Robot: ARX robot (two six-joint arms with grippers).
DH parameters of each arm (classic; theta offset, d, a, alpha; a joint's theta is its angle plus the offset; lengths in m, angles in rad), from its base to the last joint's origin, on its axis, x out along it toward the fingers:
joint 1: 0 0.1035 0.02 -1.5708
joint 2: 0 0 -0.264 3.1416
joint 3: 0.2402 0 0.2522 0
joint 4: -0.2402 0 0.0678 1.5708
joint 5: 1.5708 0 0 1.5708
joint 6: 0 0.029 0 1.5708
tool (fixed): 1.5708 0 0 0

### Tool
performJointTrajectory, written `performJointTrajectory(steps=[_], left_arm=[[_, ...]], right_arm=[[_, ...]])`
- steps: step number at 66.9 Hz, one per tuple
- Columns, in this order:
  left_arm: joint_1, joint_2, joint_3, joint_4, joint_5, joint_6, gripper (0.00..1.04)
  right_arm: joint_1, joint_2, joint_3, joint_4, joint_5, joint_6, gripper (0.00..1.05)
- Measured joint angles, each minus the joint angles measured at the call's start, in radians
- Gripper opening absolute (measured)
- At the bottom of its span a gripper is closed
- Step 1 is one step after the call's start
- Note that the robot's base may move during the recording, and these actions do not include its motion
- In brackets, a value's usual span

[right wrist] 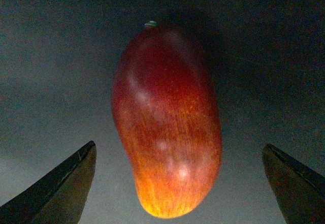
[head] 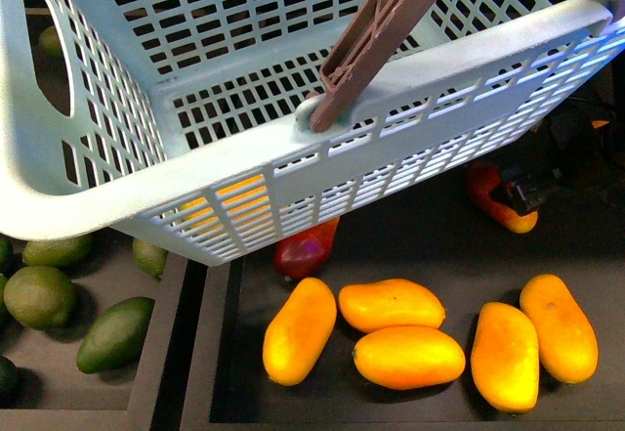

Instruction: Pick lemon and mango into basket

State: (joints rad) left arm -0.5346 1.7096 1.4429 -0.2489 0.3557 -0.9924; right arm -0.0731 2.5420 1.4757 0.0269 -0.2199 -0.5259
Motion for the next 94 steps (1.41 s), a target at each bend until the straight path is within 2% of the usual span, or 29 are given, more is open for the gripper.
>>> performJointTrajectory(steps=[24,50,55,63,68,81,94], left_arm=[[0.000,0.000,0.000,0.000,0.003,0.000,0.15],[0.000,0.000,0.000,0.000,0.003,0.000,0.15],[0.000,0.000,0.000,0.000,0.003,0.000,0.15],[0.000,0.000,0.000,0.000,0.003,0.000,0.15],[0.000,0.000,0.000,0.000,0.003,0.000,0.15],[0.000,0.000,0.000,0.000,0.003,0.000,0.15],[0.000,0.000,0.000,0.000,0.003,0.000,0.15]], right_arm=[[0.014,0.097,0.135,-0.068,0.010,0.003,0.96],[0.040,0.134,0.162,-0.093,0.011,0.018,0.96],[0.041,0.135,0.162,-0.094,0.017,0.026,0.89],[0.041,0.135,0.155,-0.087,0.032,0.045,0.72],[0.041,0.135,0.145,-0.075,0.040,0.055,0.66],[0.038,0.101,0.077,-0.017,0.042,0.101,0.64],[0.010,0.007,-0.064,0.084,0.004,0.164,0.64]])
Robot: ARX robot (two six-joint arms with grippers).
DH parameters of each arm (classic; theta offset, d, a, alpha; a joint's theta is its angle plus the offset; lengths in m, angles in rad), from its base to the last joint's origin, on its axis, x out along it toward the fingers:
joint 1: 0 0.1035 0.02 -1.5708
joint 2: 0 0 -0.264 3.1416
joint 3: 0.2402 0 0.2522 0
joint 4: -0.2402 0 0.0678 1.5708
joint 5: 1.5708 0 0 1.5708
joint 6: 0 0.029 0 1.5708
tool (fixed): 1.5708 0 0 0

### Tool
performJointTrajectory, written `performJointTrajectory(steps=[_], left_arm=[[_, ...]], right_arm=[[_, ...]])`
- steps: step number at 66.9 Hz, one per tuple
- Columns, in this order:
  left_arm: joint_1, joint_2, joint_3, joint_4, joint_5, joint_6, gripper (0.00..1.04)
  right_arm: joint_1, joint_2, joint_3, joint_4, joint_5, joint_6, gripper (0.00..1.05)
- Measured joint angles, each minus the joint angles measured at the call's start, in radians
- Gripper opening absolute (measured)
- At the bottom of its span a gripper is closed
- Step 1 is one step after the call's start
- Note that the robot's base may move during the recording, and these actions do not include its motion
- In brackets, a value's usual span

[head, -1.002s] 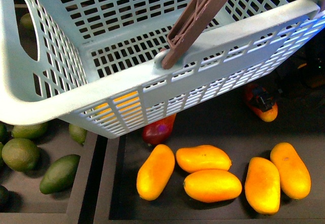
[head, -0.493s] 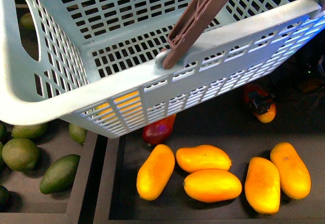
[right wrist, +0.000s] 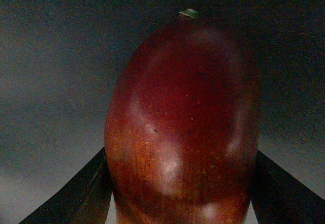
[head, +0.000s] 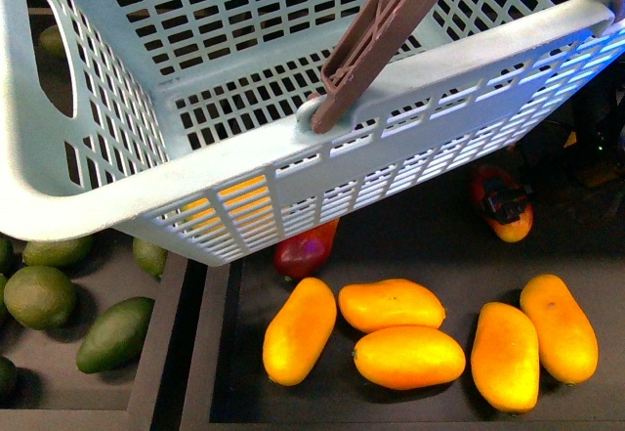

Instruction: Pick lemon and mango into basket

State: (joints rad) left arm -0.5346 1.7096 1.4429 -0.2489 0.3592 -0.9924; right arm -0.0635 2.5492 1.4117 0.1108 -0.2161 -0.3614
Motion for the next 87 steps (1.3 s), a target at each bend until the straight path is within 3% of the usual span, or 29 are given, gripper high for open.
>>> performJointTrajectory(steps=[23,44,59,65,73,87], left_arm=[[0.000,0.000,0.000,0.000,-0.002,0.000,0.15],[0.000,0.000,0.000,0.000,0.000,0.000,0.15],[0.000,0.000,0.000,0.000,-0.004,0.000,0.15],[0.000,0.000,0.000,0.000,-0.004,0.000,0.15],[0.000,0.000,0.000,0.000,0.000,-0.001,0.15],[0.000,0.000,0.000,0.000,-0.001,0.000,0.15]], right_arm=[[-0.172,-0.500,-0.449,0.237,-0.129,0.150,0.64],[-0.276,-1.060,-0.772,0.226,-0.290,0.392,0.63],[-0.295,-1.391,-0.819,0.195,-0.341,0.583,0.63],[-0.266,-1.483,-0.819,0.186,-0.310,0.650,0.63],[-0.146,-1.536,-0.811,0.195,-0.197,0.722,0.63],[0.131,-1.414,-0.751,0.292,0.036,0.802,0.63]])
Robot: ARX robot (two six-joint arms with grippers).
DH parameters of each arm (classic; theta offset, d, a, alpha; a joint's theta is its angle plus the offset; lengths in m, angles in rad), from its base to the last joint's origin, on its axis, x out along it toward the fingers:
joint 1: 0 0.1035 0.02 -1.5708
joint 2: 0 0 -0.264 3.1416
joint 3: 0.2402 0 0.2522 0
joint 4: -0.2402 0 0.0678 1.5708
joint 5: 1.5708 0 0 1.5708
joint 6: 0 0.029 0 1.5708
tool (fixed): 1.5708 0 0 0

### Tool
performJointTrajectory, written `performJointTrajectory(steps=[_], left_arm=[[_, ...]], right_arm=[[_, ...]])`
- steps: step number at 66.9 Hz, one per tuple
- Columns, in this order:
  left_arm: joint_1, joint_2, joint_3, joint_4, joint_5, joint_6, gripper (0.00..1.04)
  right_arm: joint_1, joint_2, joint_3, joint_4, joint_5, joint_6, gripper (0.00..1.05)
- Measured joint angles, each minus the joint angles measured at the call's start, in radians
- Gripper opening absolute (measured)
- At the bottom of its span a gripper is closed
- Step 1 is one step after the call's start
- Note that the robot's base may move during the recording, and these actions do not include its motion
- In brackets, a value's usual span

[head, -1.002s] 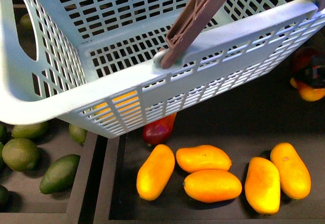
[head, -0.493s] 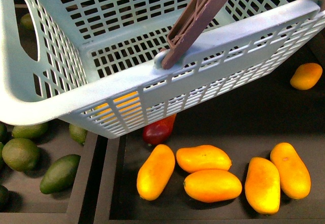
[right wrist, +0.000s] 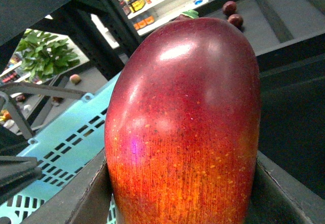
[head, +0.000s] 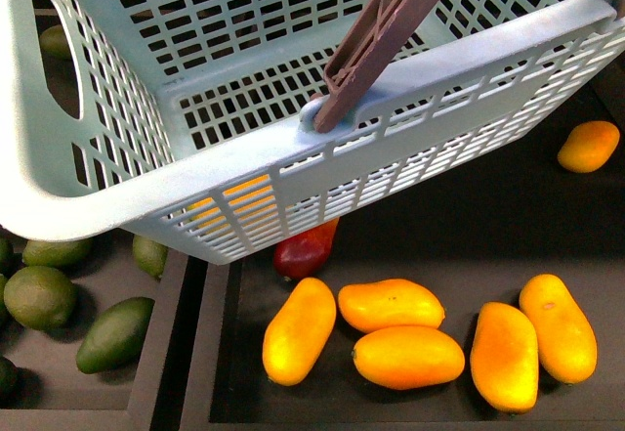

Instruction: Pick lemon and mango into basket

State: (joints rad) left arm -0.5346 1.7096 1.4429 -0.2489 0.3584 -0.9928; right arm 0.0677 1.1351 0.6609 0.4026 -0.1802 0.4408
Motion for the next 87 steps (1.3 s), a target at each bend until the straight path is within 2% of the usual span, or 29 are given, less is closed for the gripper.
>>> performJointTrajectory(steps=[8,18,37,40,45,51,59,68,78,84,87], left_arm=[[0.000,0.000,0.000,0.000,0.001,-0.001,0.15],[0.000,0.000,0.000,0.000,-0.002,0.000,0.15],[0.000,0.000,0.000,0.000,0.001,0.000,0.15],[0.000,0.000,0.000,0.000,0.001,0.000,0.15],[0.000,0.000,0.000,0.000,0.001,0.000,0.15],[0.000,0.000,0.000,0.000,0.001,0.000,0.15],[0.000,0.002,-0.001,0.000,-0.003,0.000,0.15],[0.000,0.002,-0.002,0.000,-0.011,-0.002,0.15],[0.000,0.002,-0.002,0.000,-0.006,-0.002,0.15],[0.000,0.002,-0.002,0.000,-0.002,-0.001,0.15],[0.000,0.002,-0.002,0.000,0.002,-0.002,0.15]], right_arm=[[0.103,0.115,0.064,0.043,0.099,0.016,0.63],[0.184,0.251,0.153,0.026,0.179,0.031,0.63],[0.262,0.392,0.238,-0.031,0.250,0.015,0.63],[0.267,0.395,0.240,-0.035,0.255,0.010,0.68],[0.268,0.390,0.240,-0.039,0.262,0.011,0.79],[0.238,0.322,0.223,-0.041,0.276,0.010,0.97],[0.178,0.178,0.154,-0.085,0.279,-0.012,0.96],[0.079,-0.043,0.058,-0.227,0.297,-0.093,0.96],[0.016,-0.237,-0.121,-0.029,0.264,-0.318,0.73],[0.005,-0.296,-0.213,0.018,0.245,-0.382,0.58],[-0.021,-0.309,-0.251,0.026,0.200,-0.400,0.51]])
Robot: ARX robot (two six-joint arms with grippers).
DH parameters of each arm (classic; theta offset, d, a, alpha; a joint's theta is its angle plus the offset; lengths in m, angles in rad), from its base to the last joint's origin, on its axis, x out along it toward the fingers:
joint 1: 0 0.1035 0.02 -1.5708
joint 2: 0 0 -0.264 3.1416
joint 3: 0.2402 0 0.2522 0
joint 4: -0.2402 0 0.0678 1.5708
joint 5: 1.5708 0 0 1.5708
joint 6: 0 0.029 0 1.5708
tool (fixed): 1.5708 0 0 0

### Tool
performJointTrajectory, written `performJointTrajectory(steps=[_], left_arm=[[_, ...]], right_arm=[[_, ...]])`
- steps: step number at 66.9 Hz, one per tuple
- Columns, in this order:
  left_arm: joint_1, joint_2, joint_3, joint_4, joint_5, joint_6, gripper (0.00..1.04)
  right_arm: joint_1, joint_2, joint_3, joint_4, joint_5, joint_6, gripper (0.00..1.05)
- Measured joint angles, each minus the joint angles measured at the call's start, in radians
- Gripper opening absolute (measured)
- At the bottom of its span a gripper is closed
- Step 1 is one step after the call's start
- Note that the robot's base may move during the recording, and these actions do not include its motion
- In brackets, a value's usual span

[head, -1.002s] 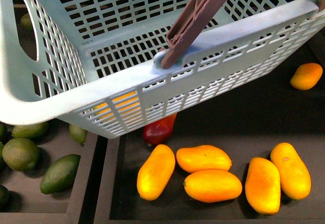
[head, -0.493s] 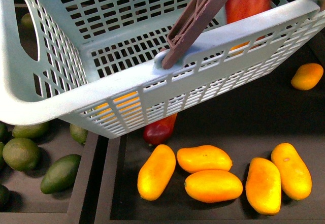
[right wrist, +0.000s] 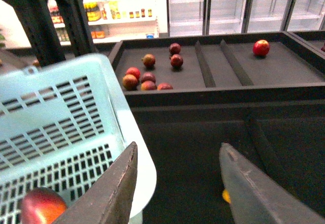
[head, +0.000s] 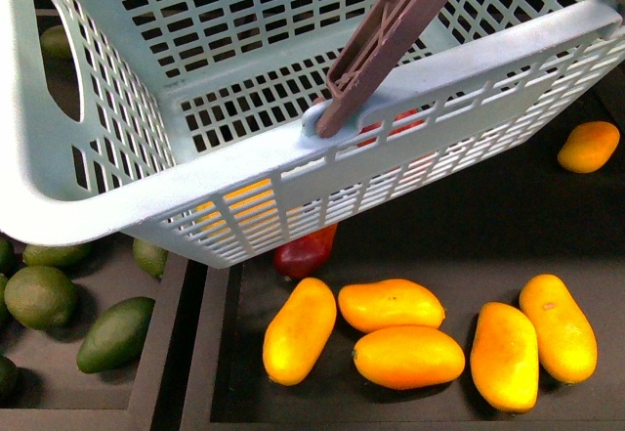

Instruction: Pick lemon and mango into basket

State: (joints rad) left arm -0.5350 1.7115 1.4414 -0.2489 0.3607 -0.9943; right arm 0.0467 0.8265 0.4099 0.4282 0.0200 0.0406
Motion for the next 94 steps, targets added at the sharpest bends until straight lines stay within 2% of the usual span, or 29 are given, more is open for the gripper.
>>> performJointTrajectory(steps=[6,19,47,94], left_arm=[[0.000,0.000,0.000,0.000,0.002,-0.002,0.15],[0.001,0.000,0.000,0.000,-0.009,0.003,0.15],[0.001,0.000,0.000,0.000,-0.001,0.000,0.15],[0.001,0.000,0.000,0.000,-0.005,0.002,0.15]], right_arm=[[-0.039,-0.030,-0.078,0.016,-0.013,-0.016,0.35],[-0.043,-0.123,-0.179,0.038,-0.018,-0.032,0.02],[-0.043,-0.289,-0.309,0.001,-0.018,-0.035,0.02],[-0.043,-0.575,-0.390,-0.177,-0.018,-0.035,0.02]])
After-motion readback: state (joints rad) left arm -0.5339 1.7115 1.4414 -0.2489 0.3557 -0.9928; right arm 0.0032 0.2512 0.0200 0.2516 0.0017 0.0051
